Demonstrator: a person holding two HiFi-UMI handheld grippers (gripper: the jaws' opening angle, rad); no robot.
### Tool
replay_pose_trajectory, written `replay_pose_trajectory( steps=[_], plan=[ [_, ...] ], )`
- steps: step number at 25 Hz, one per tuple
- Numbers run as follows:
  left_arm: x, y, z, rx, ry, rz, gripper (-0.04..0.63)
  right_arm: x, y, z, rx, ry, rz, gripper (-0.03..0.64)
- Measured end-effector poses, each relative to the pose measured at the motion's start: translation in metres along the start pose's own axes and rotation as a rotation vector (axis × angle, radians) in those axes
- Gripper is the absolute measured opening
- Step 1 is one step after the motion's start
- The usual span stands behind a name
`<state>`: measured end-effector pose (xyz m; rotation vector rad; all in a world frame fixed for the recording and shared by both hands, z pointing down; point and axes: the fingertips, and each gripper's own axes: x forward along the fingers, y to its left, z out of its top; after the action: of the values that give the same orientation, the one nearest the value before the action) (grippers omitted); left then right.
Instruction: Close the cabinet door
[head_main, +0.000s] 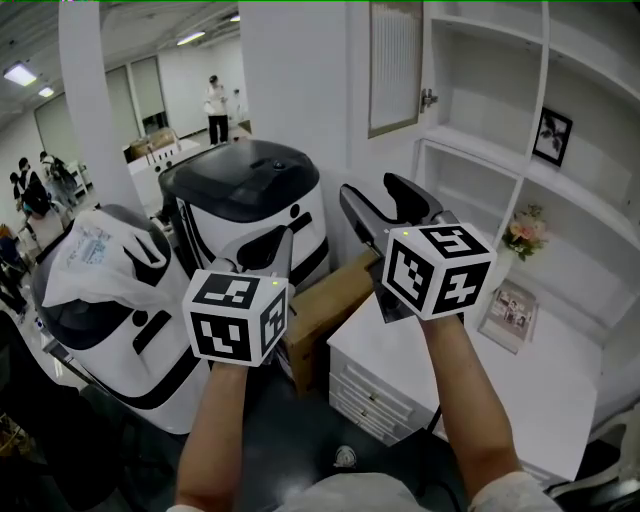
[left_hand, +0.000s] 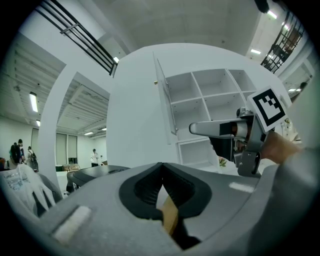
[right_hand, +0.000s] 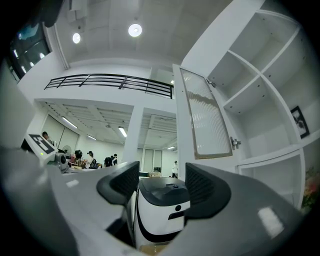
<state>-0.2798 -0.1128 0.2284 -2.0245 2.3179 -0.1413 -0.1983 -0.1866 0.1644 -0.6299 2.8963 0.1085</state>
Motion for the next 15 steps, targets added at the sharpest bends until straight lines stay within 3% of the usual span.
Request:
replay_pose_trajectory(
  steps=[15],
  plan=[
    [0.093, 0.019, 0.016, 0.02, -0.008, 0.023, -0.003, 0.081, -0.059, 0.001, 0.008, -0.015, 0.036, 0.287]
  ],
)
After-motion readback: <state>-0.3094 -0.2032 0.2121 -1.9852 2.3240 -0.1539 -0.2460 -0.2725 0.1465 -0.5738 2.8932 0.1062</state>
